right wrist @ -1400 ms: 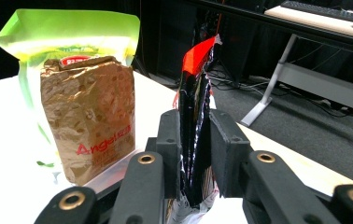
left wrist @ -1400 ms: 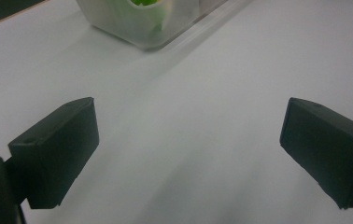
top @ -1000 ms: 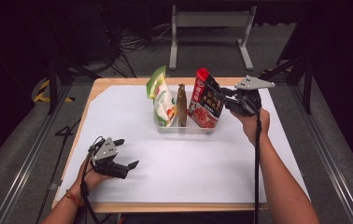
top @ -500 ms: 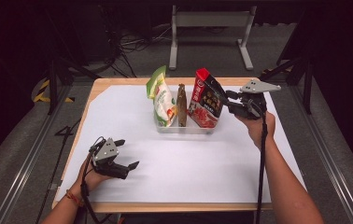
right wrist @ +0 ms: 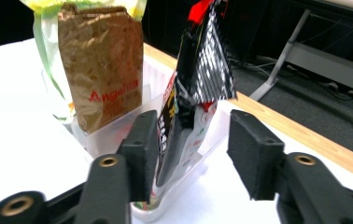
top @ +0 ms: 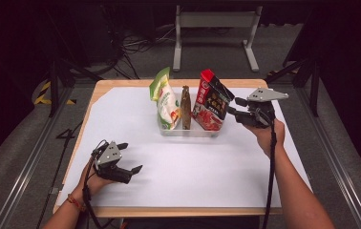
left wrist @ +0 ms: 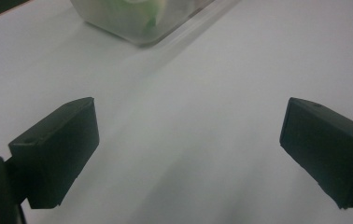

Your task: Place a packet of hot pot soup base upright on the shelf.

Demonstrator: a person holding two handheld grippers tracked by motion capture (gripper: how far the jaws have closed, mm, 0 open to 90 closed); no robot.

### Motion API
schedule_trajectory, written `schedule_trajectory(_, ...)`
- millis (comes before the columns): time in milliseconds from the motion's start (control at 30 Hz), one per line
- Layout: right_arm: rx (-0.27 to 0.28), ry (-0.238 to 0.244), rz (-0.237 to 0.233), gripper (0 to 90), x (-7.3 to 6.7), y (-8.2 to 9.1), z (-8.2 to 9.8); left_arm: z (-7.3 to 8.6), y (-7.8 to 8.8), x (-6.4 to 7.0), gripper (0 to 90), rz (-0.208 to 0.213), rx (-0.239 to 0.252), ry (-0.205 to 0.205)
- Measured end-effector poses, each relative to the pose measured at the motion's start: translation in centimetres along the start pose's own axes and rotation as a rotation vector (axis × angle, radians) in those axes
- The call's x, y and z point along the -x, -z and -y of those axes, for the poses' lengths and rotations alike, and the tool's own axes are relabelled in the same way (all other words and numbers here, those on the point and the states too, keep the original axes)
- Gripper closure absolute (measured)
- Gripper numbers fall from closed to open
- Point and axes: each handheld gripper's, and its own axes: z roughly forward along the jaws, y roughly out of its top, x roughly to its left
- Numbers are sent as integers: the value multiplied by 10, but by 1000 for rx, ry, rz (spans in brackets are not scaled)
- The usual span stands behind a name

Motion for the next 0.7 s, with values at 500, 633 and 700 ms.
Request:
schedule_trajectory(500, -64, 26, -23, 254, -5, 5, 19, 0, -1, 1, 55, 1, -6, -2)
schedule_trajectory(633, -70, 30, -34, 233, -5, 7, 24, 0, -1, 1, 56, 2, -6, -3)
schedule_trajectory(700, -74, 30, -37, 221, -5, 8, 26, 0, -1, 1, 56, 2, -5, -2)
